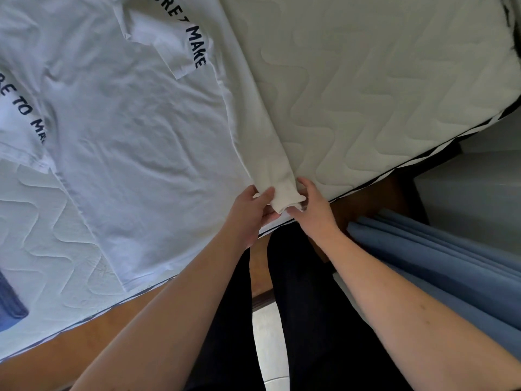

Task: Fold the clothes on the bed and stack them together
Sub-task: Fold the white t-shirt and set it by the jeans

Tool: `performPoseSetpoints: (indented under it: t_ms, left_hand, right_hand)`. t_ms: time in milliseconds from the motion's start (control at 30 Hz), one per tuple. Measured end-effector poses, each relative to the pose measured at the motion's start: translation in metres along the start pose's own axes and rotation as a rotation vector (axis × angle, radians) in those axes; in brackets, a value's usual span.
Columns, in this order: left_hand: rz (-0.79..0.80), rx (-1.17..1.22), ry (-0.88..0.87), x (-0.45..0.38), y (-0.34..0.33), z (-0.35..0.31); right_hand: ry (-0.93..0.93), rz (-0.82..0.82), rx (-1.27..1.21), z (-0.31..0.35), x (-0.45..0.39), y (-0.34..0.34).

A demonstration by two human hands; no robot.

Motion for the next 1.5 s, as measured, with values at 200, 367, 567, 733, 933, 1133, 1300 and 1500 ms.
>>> performPoseSetpoints:
  t_ms: [200, 367, 567, 733, 933, 1133, 1300, 1500]
  left_hand:
    - [-0.014, -0.013, -0.068, 0.005, -0.005, -0.019]
    - [-0.083, -0.127, -0.137, 0.007, -0.001, -0.028]
    - [0.055, -0.048, -0.090, 0.012, -0.021, -0.030]
    - [0.099, -0.044, -0.106, 0.016, -0.032, -0.038]
    - [0.108, -0.109, -0.197, 0.016, -0.029, -0.049]
    - [-0.195, -0.527, -0.171, -0.006, 0.009, -0.004]
    - [-0.295, -0.673, -0.141, -0.017, 0.028, 0.032]
    - [-0.253, -0.890, -0.117, -0.028, 0.030, 0.031]
  right_hand:
    - [0.016, -0.324, 0.140, 0.004, 0.005, -0.004]
    - [0.164, -0.333, 0.447, -0.008, 0.014, 0.007]
    - [0.239, -0.198, 0.134, -0.012, 0.015, 0.003]
    - [0.067, -0.140, -0.154, -0.006, 0.015, -0.003]
    - [0.061, -0.243, -0.036, 0.004, 0.019, 0.003]
    - [-0.125, -0.275, 0.268, -0.015, 0.022, 0.004]
    - [-0.109, -0.205, 0.472, -0.023, 0.017, -0.002]
    - [0.029, -0.230, 0.448, -0.023, 0.017, 0.003]
Point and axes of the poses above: each hand's wrist, its own x-axis away from the middle knuckle, its own y-axis out of the back of the hand, z = x × y, the point moved 4 cm from there along -x, towards the middle knuckle, and after that the axes turned 3 degrees about -z, right-handed, at the moved point
